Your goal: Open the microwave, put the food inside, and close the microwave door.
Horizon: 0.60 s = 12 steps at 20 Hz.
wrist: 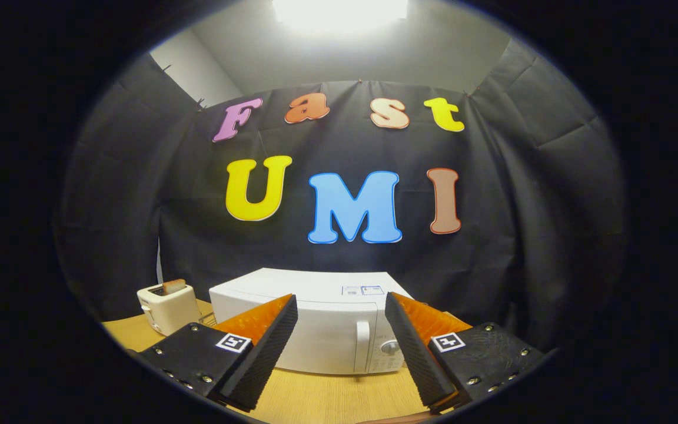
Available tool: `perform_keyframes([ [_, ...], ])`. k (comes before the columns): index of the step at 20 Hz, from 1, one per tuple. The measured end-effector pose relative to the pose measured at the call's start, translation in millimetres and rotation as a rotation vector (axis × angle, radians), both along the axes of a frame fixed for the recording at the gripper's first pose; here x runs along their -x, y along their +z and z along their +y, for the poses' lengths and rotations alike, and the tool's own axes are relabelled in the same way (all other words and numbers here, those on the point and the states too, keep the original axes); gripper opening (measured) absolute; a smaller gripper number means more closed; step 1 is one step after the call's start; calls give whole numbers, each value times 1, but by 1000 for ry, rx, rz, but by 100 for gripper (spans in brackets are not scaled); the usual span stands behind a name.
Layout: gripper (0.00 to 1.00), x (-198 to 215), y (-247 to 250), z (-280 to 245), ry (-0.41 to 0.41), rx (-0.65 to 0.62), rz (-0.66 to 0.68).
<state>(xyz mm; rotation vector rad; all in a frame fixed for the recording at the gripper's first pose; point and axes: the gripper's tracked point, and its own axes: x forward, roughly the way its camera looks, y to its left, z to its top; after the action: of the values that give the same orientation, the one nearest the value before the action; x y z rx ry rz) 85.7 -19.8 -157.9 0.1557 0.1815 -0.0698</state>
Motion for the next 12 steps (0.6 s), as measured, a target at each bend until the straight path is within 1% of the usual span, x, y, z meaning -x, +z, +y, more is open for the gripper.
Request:
perform_keyframes([
  [5, 96, -38, -75, -10, -4, -28, 82],
  [9, 96, -60, -129, -9, 24, -51, 154],
  [11, 96, -68, -147, -8, 32, -70, 178],
  [12, 96, -71, -152, -10, 23, -69, 180],
])
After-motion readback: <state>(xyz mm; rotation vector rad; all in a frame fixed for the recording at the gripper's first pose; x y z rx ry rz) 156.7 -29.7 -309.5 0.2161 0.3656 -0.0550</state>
